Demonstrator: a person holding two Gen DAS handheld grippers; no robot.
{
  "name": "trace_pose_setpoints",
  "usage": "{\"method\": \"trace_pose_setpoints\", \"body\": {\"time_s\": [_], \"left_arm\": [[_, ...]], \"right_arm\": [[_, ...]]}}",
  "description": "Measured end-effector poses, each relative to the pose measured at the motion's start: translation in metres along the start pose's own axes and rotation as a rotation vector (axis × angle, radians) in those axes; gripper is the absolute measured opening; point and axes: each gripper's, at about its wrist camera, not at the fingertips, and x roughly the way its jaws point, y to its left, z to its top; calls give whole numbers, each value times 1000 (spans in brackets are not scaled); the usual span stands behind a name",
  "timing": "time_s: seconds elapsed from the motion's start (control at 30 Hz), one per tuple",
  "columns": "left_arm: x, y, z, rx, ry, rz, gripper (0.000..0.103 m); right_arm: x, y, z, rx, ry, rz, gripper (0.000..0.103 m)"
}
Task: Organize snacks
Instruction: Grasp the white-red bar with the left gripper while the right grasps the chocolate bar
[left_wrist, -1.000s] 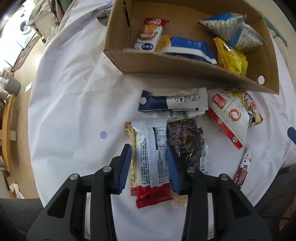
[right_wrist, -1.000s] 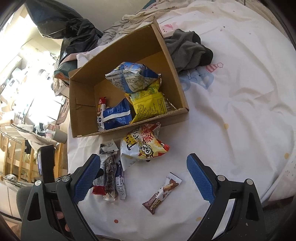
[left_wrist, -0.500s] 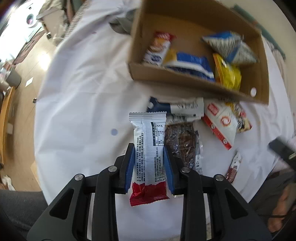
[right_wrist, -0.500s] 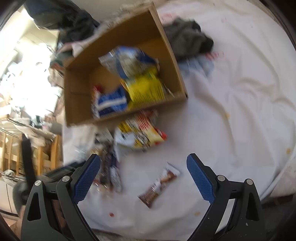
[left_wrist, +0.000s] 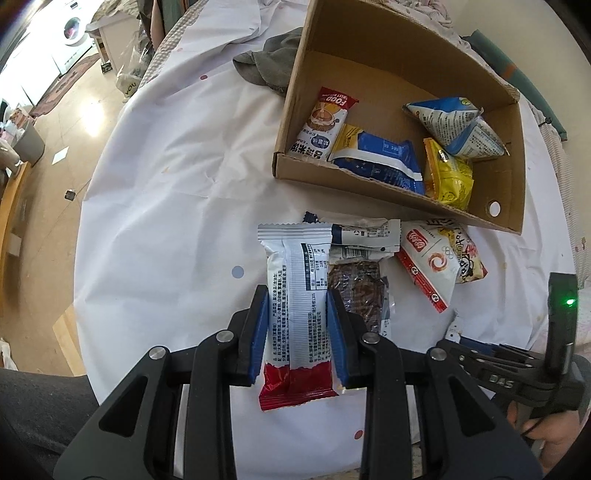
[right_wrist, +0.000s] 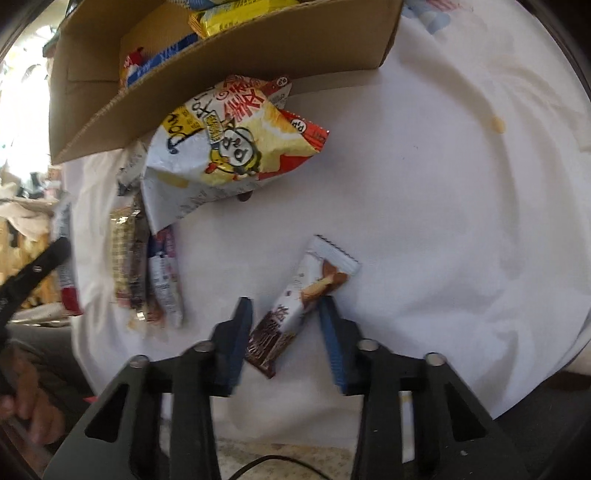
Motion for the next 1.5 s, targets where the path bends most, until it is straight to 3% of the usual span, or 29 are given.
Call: {"method": "trace_pose_setpoints", "body": {"time_s": [0.07,0.17,0.3,0.47,0.63,0.77,1.1,1.5], "left_arm": [[0,0,0,1,-2,-1,26],[-1,1,0,-1,-7,-1,26],[-5,7,1,-16,-15,-5,26],[-20,9,3,-27,-83,-17,26],[-43,-3,5,41,-187,23,26],[-51,-7,1,65,-220,44,26],[-67,-18,9,96,-279,70,26],[-75,-40,66,170,-348,70,26]], "right_arm": [[0,4,-1,-35,-10,-27,20],[-10,1,-4,-18,-68,-11,16],[-44,-15,-5,57,-199,49,16],[-92,-25,-16,96,-414,122,16],[-134,-12,-23,16,-594,207,16],[-164,4,-28,-75,-715,230,16],[-165,16,-7,-121,-739,241,16],[-161,-3,43,-63,-724,216,16]]}}
